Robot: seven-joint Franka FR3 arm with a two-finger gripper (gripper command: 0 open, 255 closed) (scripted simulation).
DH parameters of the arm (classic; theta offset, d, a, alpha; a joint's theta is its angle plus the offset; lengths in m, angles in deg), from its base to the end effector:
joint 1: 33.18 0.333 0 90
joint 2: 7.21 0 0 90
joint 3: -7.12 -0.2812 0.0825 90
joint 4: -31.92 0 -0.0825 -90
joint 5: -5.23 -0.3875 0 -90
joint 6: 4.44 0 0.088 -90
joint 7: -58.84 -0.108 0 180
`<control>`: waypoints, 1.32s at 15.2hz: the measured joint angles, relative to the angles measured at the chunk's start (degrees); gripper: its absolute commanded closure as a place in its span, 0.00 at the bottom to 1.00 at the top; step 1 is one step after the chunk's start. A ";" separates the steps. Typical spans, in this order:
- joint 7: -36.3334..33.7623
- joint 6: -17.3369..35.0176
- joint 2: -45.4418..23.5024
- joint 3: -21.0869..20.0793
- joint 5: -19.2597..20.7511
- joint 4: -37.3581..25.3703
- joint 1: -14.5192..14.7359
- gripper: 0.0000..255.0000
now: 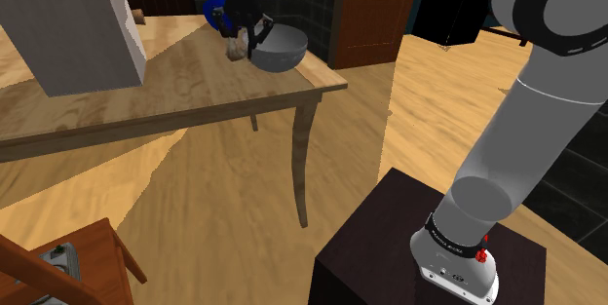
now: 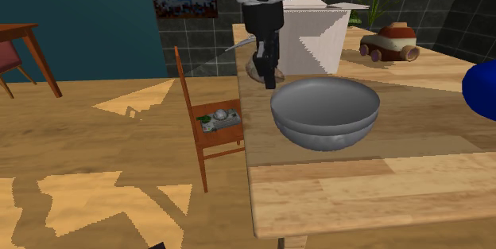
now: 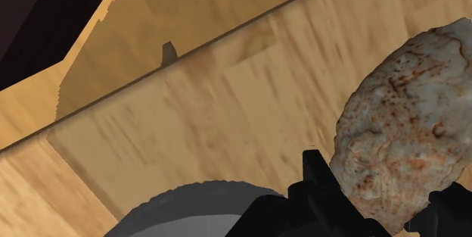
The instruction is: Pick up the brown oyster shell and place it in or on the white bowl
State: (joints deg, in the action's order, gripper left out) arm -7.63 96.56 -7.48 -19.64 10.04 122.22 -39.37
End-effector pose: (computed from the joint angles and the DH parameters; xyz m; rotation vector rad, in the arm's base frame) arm 0.5441 0.1956 0.6028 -2.8241 1.1821 -0.2894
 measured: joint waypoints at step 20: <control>0.56 -16.50 -7.58 -0.72 3.72 -23.24 1.32 1.00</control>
State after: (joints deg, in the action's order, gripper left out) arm -7.07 80.06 -15.06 -20.35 13.76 98.98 -38.06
